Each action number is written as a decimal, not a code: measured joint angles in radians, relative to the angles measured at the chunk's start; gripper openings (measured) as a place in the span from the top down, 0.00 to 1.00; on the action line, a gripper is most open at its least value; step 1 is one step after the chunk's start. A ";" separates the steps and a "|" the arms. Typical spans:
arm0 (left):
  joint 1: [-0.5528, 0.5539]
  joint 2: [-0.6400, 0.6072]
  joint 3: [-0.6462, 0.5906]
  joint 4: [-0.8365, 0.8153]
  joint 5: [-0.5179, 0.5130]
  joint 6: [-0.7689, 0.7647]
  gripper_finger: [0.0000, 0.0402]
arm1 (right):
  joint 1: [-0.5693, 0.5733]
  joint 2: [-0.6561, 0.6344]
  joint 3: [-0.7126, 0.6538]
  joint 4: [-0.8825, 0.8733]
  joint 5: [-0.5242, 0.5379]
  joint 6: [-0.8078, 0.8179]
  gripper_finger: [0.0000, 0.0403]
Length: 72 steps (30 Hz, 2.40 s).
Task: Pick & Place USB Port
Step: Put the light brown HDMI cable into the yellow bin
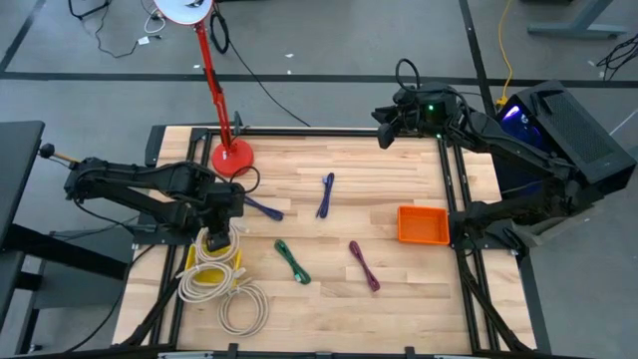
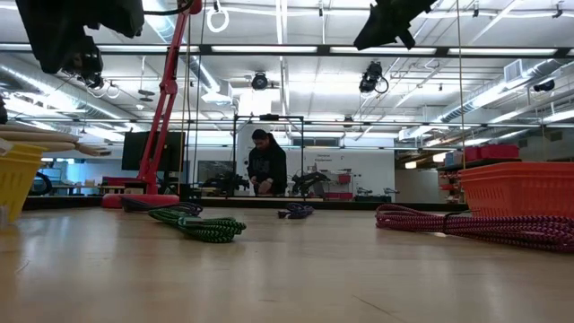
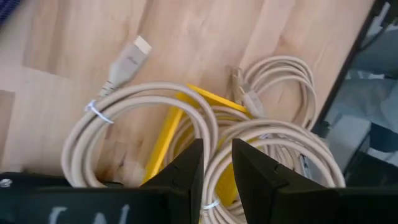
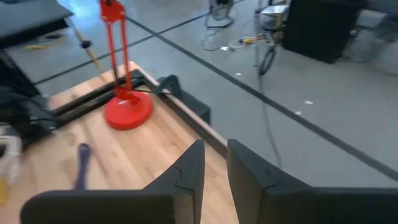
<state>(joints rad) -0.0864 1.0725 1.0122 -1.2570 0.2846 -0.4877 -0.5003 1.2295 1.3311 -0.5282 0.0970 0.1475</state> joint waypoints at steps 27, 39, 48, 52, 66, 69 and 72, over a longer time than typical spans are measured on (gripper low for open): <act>0.105 0.001 -0.108 -0.145 -0.534 -0.057 0.86 | 0.160 0.011 -0.180 0.425 -0.211 0.104 0.82; 0.282 -0.008 -0.193 -0.074 -0.353 0.127 0.80 | 0.180 0.011 -0.180 0.423 -0.194 0.111 0.82; 0.379 -0.006 -0.194 -0.060 -0.405 0.198 0.66 | 0.181 0.011 -0.180 0.425 -0.191 0.122 0.82; 0.413 -0.006 -0.194 -0.016 -0.400 0.234 0.68 | 0.182 0.011 -0.180 0.443 -0.191 0.122 0.82; 0.455 -0.005 -0.317 0.027 -0.315 0.264 0.73 | 0.182 0.011 -0.180 0.449 -0.191 0.121 0.82; 0.455 -0.004 -0.341 0.060 -0.298 0.268 0.73 | 0.182 0.011 -0.180 0.469 -0.185 0.121 0.82; 0.455 0.016 -0.341 0.093 -0.237 0.285 0.73 | 0.182 0.011 -0.181 0.488 -0.184 0.121 0.82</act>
<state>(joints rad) 0.3681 1.0886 0.6712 -1.1644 0.0478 -0.2030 -0.3187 1.2404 1.1503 -0.0398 -0.0872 0.2684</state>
